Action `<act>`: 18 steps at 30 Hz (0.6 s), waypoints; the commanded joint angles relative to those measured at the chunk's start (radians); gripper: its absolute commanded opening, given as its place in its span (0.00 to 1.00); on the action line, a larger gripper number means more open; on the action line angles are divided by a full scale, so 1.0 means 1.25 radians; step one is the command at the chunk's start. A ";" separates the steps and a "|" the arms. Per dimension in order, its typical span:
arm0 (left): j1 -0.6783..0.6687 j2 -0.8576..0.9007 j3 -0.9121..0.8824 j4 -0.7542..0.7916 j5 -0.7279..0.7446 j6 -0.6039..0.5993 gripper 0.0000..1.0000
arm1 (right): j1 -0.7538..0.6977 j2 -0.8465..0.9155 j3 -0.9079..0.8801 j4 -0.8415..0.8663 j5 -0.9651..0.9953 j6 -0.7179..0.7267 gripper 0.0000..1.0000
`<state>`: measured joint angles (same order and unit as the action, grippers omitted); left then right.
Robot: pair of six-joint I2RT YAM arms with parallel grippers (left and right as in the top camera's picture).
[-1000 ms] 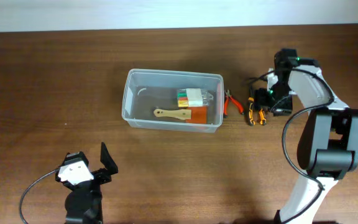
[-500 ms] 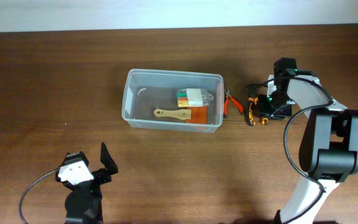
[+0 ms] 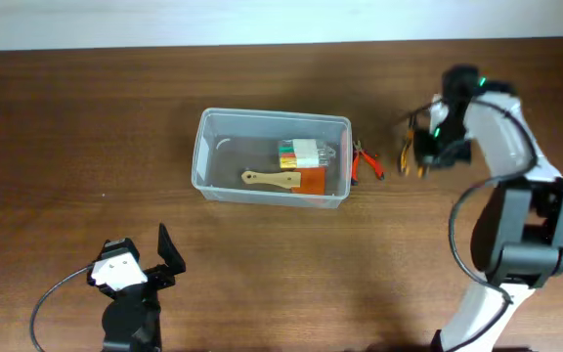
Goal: Pack container
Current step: 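Grasp the orange-black pliers with the right gripper, then carry the orange-black pliers into the container and release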
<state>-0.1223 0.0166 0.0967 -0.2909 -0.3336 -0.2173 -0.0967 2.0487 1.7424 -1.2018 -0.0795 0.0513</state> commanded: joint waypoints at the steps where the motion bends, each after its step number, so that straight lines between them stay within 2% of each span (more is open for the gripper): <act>1: -0.003 -0.004 -0.003 -0.001 -0.003 0.007 0.99 | 0.043 -0.115 0.186 -0.050 -0.052 -0.041 0.04; 4: -0.003 -0.004 -0.003 -0.001 -0.003 0.007 0.99 | 0.107 -0.126 0.273 -0.084 -0.063 -0.104 0.04; 7: -0.003 -0.004 -0.003 -0.001 -0.003 0.007 0.99 | 0.196 -0.126 0.296 -0.082 -0.064 -0.189 0.04; 12: -0.003 -0.004 -0.003 -0.001 -0.003 0.007 0.99 | 0.371 -0.075 0.268 0.009 -0.063 -0.441 0.04; 18: -0.003 -0.004 -0.003 -0.001 -0.003 0.007 0.99 | 0.478 0.048 0.259 0.114 -0.063 -0.664 0.04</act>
<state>-0.1223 0.0166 0.0967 -0.2909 -0.3336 -0.2173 0.4580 2.0312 2.0750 -1.1049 -0.1448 -0.5446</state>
